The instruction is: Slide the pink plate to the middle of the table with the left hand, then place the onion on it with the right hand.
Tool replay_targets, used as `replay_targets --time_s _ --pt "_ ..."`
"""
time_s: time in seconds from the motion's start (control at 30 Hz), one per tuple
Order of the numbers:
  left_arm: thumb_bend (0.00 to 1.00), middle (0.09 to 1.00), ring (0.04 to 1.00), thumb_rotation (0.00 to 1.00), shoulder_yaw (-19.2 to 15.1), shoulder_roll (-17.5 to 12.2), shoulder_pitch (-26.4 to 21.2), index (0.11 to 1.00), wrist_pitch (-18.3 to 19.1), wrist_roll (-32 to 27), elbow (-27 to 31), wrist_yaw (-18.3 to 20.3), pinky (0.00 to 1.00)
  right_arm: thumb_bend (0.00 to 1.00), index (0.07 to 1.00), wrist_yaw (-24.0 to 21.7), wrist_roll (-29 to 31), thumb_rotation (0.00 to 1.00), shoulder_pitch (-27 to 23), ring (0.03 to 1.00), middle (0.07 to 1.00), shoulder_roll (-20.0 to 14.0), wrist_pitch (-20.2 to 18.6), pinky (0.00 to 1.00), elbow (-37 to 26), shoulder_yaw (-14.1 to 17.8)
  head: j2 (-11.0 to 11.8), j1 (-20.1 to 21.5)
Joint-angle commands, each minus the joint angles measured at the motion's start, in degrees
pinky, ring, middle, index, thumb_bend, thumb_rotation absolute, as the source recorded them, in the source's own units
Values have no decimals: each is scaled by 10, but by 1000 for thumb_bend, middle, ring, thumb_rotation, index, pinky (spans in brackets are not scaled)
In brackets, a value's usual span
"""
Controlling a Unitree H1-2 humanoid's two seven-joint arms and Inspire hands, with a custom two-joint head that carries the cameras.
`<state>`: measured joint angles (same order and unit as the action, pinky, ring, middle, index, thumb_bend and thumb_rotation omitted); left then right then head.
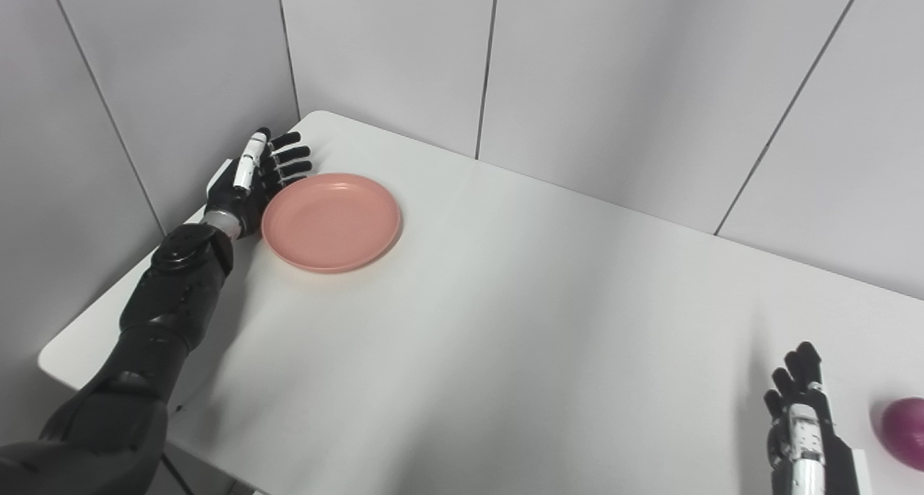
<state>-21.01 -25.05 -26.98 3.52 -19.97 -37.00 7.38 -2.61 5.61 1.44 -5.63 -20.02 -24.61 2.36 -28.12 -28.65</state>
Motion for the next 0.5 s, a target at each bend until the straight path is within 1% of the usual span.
replay_targets --time_s 0.0,0.13,0.27,0.47 --pt "287 781 779 1000 -1 -22 -21 771 -2 -3 8 11 758 0 1000 -1 2 1000 -8 1000 1000 0 10 1000 -17 2 0 1" --pt "280 785 782 1000 -2 -22 -18 771 -2 -6 5 21 758 0 1000 -1 1 1000 -8 1000 1000 0 10 1000 -16 2 0 1" --pt "284 783 781 1000 -4 -18 -14 770 8 -13 13 28 755 0 1000 -2 1 1000 -7 1000 1000 -1 11 1000 -15 2 -1 1" --pt "290 773 769 1000 2 -16 -13 767 14 -15 13 36 745 0 1000 -1 2 1000 -8 1000 1000 -1 10 1000 -14 2 -1 1"
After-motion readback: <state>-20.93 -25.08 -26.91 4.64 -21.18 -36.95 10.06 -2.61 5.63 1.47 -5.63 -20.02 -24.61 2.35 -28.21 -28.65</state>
